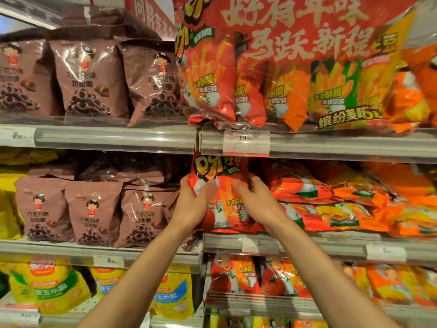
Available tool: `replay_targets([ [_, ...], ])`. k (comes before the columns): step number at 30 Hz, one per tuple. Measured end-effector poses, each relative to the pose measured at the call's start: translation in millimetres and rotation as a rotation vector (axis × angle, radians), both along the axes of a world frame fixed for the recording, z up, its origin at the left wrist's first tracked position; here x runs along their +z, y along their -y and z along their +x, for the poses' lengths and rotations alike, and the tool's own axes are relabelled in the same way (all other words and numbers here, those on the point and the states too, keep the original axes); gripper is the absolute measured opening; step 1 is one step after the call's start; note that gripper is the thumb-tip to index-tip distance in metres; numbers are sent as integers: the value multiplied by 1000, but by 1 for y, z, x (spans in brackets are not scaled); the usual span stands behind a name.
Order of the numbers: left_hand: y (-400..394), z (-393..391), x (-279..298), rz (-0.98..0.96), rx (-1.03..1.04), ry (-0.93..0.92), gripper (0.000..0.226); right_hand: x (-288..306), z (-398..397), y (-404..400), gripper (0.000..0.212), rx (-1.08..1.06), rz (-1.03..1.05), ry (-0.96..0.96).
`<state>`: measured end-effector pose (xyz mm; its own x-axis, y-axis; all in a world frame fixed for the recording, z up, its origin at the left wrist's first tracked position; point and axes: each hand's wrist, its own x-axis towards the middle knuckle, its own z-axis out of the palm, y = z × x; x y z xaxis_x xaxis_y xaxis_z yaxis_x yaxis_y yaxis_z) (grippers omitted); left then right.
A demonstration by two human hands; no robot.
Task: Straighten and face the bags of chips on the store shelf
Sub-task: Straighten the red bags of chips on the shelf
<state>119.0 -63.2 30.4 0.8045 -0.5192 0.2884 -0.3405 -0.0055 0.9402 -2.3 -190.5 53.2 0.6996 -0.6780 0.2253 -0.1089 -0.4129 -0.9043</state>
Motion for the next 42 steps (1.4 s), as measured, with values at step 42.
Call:
replay_targets([
  [42,-66,-39,-30,-105,-129,105,19,-45,-120,-46,24,-153,-19,96],
])
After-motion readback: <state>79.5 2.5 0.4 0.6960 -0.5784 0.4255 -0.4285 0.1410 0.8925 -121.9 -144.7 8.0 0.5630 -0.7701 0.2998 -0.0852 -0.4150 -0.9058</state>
